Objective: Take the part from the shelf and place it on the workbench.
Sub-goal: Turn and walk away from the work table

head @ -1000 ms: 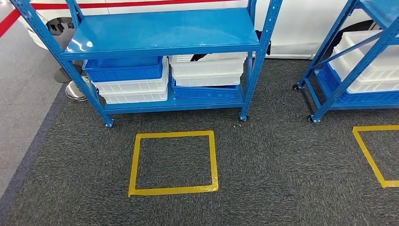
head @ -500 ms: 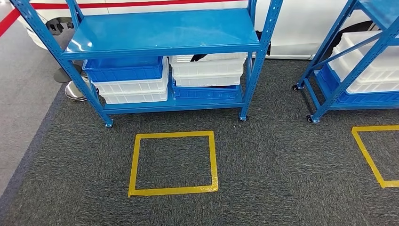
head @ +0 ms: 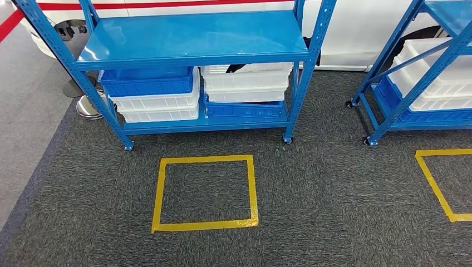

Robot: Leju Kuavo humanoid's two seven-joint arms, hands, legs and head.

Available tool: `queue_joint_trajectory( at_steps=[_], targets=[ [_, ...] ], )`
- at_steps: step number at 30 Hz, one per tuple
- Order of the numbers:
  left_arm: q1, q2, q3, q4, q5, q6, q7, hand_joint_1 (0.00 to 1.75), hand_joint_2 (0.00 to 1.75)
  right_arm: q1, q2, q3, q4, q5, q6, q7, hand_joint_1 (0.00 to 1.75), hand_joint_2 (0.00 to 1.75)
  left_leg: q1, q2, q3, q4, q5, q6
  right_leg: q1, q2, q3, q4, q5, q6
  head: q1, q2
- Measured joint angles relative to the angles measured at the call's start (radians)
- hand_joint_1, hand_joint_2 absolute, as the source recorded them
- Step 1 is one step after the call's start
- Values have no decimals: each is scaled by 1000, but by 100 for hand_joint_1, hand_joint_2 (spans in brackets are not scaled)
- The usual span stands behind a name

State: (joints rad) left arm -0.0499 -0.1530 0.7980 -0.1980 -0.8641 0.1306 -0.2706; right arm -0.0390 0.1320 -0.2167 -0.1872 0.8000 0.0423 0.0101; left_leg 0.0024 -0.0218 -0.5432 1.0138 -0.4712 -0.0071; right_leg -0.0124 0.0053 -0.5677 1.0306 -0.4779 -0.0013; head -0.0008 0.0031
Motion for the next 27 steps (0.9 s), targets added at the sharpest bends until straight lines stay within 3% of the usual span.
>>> queue_joint_trajectory(
  at_steps=[2,4,9,12,14,16,17,18,19,22,24,26,27],
  targets=[
    [0,0,3,0,5,-7,-3,0,87,0,0,0,0,0,1,1,0,0,0,0,0,0,0,0,0,0,0,0,0,0,0,0],
    [0,0,9,0,26,-28,-9,0,0,0,0,-1,0,0,1,2,0,0,0,0,0,0,0,0,0,0,0,0,0,0,0,0],
    [-3,0,42,0,57,-64,-14,0,0,1,2,-3,0,0,2,9,0,0,-4,1,-2,7,-7,21,-5,-1,3,-7,2,12,-1,0],
    [-3,-1,52,0,57,-69,-14,0,0,1,2,-3,0,0,2,10,0,0,-1,1,12,-18,4,35,-3,-4,7,5,21,24,0,0],
    [-4,-3,54,0,57,-70,-14,0,0,1,2,-4,0,0,2,10,0,0,6,1,26,-36,17,42,-1,-5,-7,43,-10,29,5,0],
    [-4,-4,56,0,57,-71,-14,0,0,0,1,-5,0,0,2,10,0,0,7,2,26,-38,21,43,-2,-4,-54,140,-82,34,11,0],
    [-4,-4,56,0,57,-71,-14,0,0,1,1,-6,0,0,2,10,0,0,7,2,23,-36,19,42,-3,-4,-80,193,-110,36,12,0],
    [-4,-4,57,0,57,-71,-14,0,0,2,0,-7,0,0,2,10,0,0,7,1,21,-34,16,41,-4,-5,-97,226,-121,39,12,0],
    [-3,-4,58,0,57,-71,-14,0,0,3,0,-8,0,0,2,10,0,0,8,0,20,-32,12,38,-7,-5,-99,227,-112,42,12,0],
    [-2,-6,59,0,56,-71,-14,0,0,3,-2,-10,0,0,2,15,0,0,13,-3,23,-17,-5,20,-17,-1,-25,72,-26,48,13,0],
    [-4,-7,60,0,54,-69,-14,0,0,4,-2,-11,0,0,2,19,0,0,11,-3,23,-6,-17,4,-14,3,5,9,-27,35,16,0],
    [-4,-7,61,0,50,-66,-13,0,0,7,-2,-12,0,0,3,22,0,0,10,-4,28,2,-21,-10,-10,2,7,9,-36,11,16,0],
    [-4,-7,61,0,48,-65,-13,0,0,8,-1,-13,0,0,3,24,0,0,10,-3,31,6,-24,-15,-11,0,13,7,-26,3,16,0]
  ],
)
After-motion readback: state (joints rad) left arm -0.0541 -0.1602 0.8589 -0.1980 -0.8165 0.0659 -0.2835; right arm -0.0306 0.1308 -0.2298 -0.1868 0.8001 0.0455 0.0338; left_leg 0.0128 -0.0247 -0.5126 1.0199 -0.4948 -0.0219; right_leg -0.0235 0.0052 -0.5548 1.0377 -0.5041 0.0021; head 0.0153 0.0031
